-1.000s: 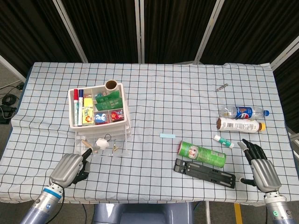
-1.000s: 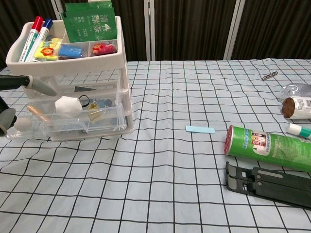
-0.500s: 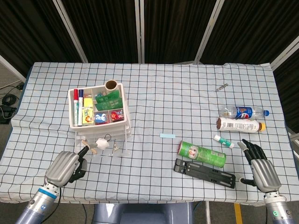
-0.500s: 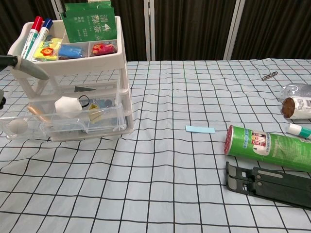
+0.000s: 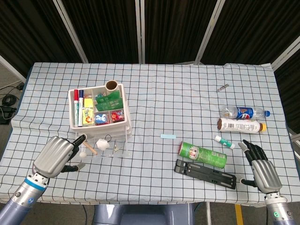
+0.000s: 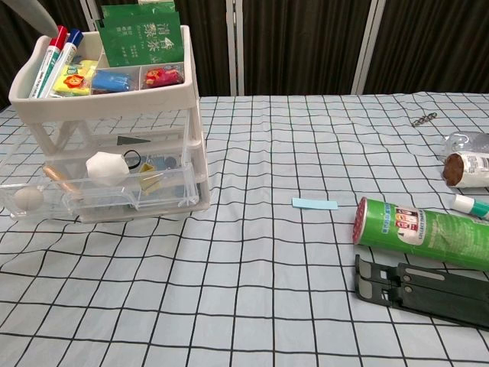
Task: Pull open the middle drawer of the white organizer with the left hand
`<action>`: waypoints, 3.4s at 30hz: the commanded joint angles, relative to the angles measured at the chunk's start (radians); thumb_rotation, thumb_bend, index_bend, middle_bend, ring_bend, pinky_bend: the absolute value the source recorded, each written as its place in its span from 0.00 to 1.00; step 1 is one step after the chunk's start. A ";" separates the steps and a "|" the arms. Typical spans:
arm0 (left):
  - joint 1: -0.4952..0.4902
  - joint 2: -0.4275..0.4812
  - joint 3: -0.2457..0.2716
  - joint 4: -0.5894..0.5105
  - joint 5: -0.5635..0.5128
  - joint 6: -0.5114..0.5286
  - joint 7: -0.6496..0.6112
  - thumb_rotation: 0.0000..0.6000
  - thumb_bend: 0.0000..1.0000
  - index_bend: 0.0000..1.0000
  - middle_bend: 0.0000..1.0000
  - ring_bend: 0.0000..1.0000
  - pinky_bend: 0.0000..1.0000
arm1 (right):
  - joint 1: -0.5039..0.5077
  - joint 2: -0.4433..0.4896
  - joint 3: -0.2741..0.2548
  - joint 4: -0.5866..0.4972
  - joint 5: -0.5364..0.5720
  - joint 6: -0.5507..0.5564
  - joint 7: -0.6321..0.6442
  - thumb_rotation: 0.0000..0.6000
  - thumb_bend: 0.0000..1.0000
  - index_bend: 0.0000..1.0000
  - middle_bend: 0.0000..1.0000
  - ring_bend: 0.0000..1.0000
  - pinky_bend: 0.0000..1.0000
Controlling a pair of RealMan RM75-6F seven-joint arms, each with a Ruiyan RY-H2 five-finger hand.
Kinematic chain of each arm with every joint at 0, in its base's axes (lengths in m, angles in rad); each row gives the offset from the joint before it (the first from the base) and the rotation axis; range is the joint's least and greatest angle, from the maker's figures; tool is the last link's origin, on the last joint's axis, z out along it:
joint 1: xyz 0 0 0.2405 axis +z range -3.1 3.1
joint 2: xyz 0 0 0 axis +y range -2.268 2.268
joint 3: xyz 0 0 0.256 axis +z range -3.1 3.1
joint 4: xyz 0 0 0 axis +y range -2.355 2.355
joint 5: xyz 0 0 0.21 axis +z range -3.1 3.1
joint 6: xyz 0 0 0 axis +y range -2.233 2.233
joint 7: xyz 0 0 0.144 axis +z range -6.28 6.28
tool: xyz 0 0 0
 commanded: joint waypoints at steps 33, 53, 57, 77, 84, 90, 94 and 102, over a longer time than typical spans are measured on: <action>-0.278 -0.063 -0.063 0.264 -0.034 -0.336 0.167 1.00 0.00 0.40 0.94 0.92 0.84 | 0.003 0.004 0.009 0.010 0.014 -0.004 0.027 1.00 0.11 0.04 0.00 0.00 0.00; -0.297 -0.113 -0.026 0.352 -0.047 -0.370 0.190 1.00 0.00 0.41 0.94 0.92 0.84 | 0.003 0.003 0.013 0.012 0.022 -0.006 0.028 1.00 0.11 0.04 0.00 0.00 0.00; -0.302 -0.127 -0.029 0.363 -0.058 -0.372 0.194 1.00 0.00 0.41 0.94 0.92 0.84 | 0.004 0.002 0.012 0.013 0.024 -0.011 0.027 1.00 0.11 0.04 0.00 0.00 0.00; -0.336 -0.172 -0.019 0.355 -0.137 -0.395 0.290 1.00 0.00 0.49 0.94 0.92 0.84 | 0.003 0.008 0.017 0.013 0.025 -0.004 0.045 1.00 0.11 0.04 0.00 0.00 0.00; -0.339 -0.184 -0.011 0.361 -0.159 -0.388 0.320 1.00 0.00 0.46 0.94 0.92 0.84 | 0.001 0.011 0.018 0.012 0.022 0.000 0.052 1.00 0.11 0.04 0.00 0.00 0.00; -0.336 -0.196 -0.014 0.357 -0.157 -0.361 0.323 1.00 0.00 0.41 0.94 0.92 0.84 | 0.002 0.010 0.016 0.012 0.021 -0.003 0.049 1.00 0.11 0.04 0.00 0.00 0.00; -0.338 -0.200 -0.014 0.354 -0.160 -0.356 0.325 1.00 0.00 0.41 0.94 0.92 0.84 | 0.002 0.010 0.016 0.011 0.019 -0.001 0.048 1.00 0.11 0.04 0.00 0.00 0.00; -0.346 -0.222 -0.004 0.354 -0.176 -0.362 0.346 1.00 0.08 0.47 0.94 0.92 0.84 | 0.002 0.013 0.018 0.011 0.018 0.002 0.056 1.00 0.11 0.04 0.00 0.00 0.00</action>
